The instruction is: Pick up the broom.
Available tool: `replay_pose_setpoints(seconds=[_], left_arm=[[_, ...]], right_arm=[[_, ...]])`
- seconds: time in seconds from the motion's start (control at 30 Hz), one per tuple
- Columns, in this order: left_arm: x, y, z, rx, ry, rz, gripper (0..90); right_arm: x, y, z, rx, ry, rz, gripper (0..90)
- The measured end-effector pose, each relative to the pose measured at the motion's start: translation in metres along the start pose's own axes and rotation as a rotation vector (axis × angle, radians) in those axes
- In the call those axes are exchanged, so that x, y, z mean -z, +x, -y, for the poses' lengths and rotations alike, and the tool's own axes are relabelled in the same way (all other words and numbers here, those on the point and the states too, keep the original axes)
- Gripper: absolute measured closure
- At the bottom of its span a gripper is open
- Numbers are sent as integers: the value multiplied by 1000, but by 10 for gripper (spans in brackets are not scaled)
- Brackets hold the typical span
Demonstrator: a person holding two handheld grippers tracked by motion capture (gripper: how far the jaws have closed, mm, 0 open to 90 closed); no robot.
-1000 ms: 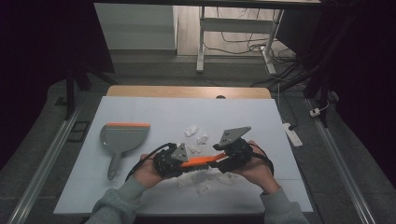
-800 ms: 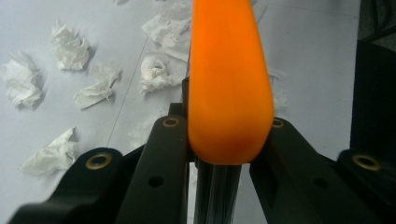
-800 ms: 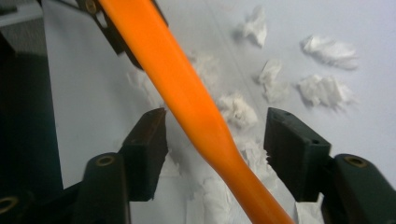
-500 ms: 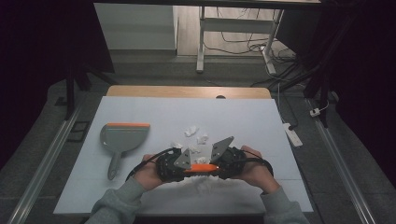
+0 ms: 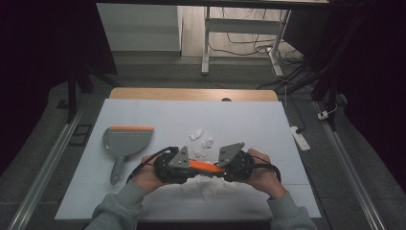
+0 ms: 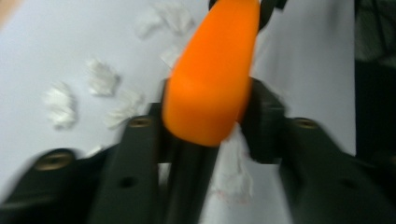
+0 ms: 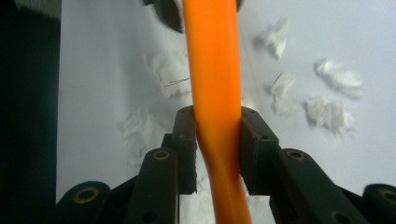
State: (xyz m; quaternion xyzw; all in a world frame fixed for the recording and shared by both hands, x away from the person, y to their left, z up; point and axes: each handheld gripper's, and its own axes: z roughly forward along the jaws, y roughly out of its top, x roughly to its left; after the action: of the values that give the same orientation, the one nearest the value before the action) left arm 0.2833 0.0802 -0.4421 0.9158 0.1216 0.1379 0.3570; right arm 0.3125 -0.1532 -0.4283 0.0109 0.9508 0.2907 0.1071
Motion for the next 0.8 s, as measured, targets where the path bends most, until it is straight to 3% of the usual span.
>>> replay_pose_setpoints(seconds=[0.07, 0.1, 0.13, 0.17, 0.3, 0.43, 0.6, 0.8], left_arm=[[4, -2, 0, 6, -29, -22, 506], [6, -3, 0, 6, -32, -52, 389], [7, -4, 1, 10, -36, -80, 389], [10, -4, 3, 18, -40, -98, 318], [23, 1, 15, 109, -96, -149, 272], [36, 6, 40, 220, -121, -211, 271], [40, 12, 76, 338, -89, -269, 273], [43, 12, 107, 423, -57, -307, 267]], right_arm=[[1, 0, 0, -6, -11, 0, 708], [3, -1, 0, -13, -26, 12, 709], [3, -1, 0, -13, -26, 12, 709], [4, -2, 2, -22, -15, 26, 709], [4, -8, 10, -72, -20, 40, 710], [4, -13, 14, -115, -22, 65, 710], [8, -20, 22, -183, -46, 93, 710], [12, -28, 29, -248, -84, 107, 709]])
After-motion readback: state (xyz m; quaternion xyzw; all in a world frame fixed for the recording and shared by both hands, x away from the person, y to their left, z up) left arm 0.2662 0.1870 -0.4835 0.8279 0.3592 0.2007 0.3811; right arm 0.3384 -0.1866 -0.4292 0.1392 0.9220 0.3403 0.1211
